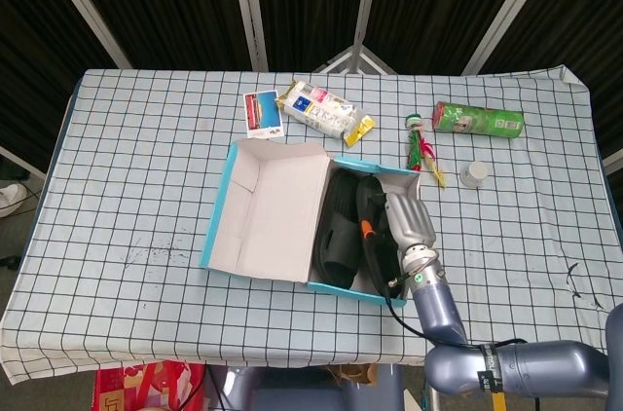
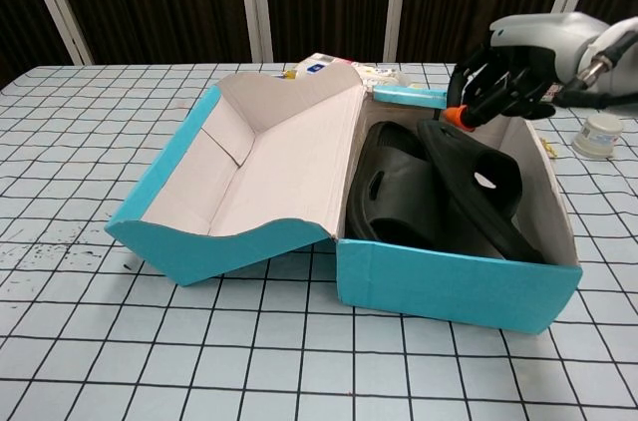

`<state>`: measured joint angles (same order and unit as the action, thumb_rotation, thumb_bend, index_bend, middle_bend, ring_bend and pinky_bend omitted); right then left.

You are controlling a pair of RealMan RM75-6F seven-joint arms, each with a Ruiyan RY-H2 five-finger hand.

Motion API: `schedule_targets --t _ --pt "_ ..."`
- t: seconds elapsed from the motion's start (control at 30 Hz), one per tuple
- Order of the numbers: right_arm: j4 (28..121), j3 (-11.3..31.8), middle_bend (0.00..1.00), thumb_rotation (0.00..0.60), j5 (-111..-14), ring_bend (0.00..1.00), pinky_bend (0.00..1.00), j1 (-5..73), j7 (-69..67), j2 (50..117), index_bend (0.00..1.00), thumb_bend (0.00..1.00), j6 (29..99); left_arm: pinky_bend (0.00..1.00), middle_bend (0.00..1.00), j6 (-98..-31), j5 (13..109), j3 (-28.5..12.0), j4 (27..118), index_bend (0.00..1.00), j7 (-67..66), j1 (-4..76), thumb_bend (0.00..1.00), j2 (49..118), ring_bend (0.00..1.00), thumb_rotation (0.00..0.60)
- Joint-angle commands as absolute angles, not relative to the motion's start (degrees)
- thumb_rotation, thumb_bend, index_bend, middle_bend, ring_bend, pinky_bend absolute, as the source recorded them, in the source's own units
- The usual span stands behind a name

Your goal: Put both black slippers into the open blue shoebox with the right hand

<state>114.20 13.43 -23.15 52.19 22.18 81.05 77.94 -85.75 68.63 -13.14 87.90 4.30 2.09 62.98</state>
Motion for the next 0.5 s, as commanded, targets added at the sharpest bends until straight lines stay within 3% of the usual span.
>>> schedule_targets --t 0.03,0.5 --pt "112.10 12.29 0.63 0.600 -23.33 0.88 0.92 50.91 21.75 82.59 0.72 0.51 76.13 0.13 0.06 -86.06 68.72 -13.15 88.04 0.12 4.44 1.92 0.37 62.90 0.03 0.600" --pt "104.59 10.45 0.63 0.600 -26.06 0.88 0.92 48.45 23.78 87.17 0.73 0.51 72.46 0.13 0.06 -86.00 68.64 -13.08 88.06 0.12 3.61 2.10 0.37 63.06 0.03 0.600"
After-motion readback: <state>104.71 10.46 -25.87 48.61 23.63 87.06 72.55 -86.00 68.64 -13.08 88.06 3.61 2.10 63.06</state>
